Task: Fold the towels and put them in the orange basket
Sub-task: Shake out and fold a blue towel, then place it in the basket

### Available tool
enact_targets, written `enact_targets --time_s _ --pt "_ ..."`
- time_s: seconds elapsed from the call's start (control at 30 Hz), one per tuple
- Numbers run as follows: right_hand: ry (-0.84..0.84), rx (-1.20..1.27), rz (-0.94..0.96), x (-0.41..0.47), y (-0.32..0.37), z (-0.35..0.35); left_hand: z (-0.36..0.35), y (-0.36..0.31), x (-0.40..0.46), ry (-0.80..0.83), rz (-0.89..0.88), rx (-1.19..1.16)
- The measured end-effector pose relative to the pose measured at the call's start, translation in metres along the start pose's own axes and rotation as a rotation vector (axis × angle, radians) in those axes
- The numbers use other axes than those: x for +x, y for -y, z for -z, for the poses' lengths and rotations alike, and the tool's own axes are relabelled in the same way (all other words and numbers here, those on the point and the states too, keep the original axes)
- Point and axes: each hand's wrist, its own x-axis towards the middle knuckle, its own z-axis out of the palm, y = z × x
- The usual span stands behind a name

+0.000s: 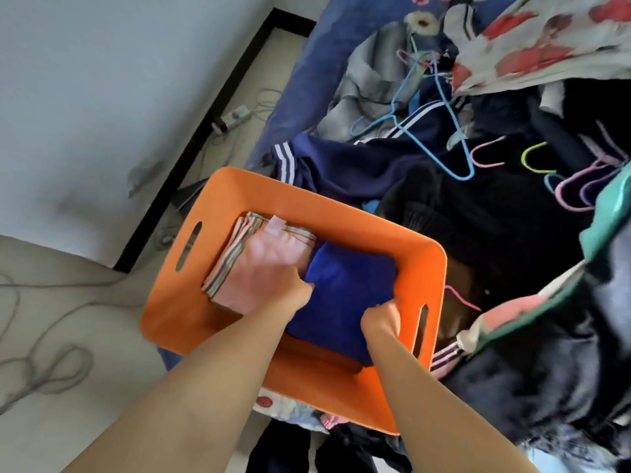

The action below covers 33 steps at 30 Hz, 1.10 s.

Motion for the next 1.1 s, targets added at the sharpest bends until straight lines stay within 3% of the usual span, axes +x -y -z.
enact_targets --time_s 0.23,0.4,0.47,0.57,0.67,0.8,1.1 --pt "0.098 -0.043 0.02 -0.02 0.021 0.028 0.025 -0.012 -0.019 0.105 -0.004 -0.257" --pt "0.34 -0.394 0.34 -0.062 0.059 0.073 0.092 -0.024 -0.058 0.048 -0.126 -0.277" --pt "0.419 -0.588 0.475 -0.083 0.08 0.089 0.115 -0.022 -0.076 -0.014 -0.213 -0.169" --pt "0.399 -0.844 0.729 -0.121 0.116 0.104 0.147 -0.017 -0.117 -0.132 -0.321 0.088" --pt "0.375 -1.029 1.011 -0.17 0.138 0.107 0.169 -0.002 -0.168 -0.415 -0.309 0.295" --pt "0.316 -1.079 1.455 -0.247 0.142 0.105 0.183 0.036 -0.246 -0.666 -0.152 0.178" --pt "0.362 -1.2 2.067 -0.419 0.029 0.086 0.131 0.18 -0.448 -0.845 0.32 0.044"
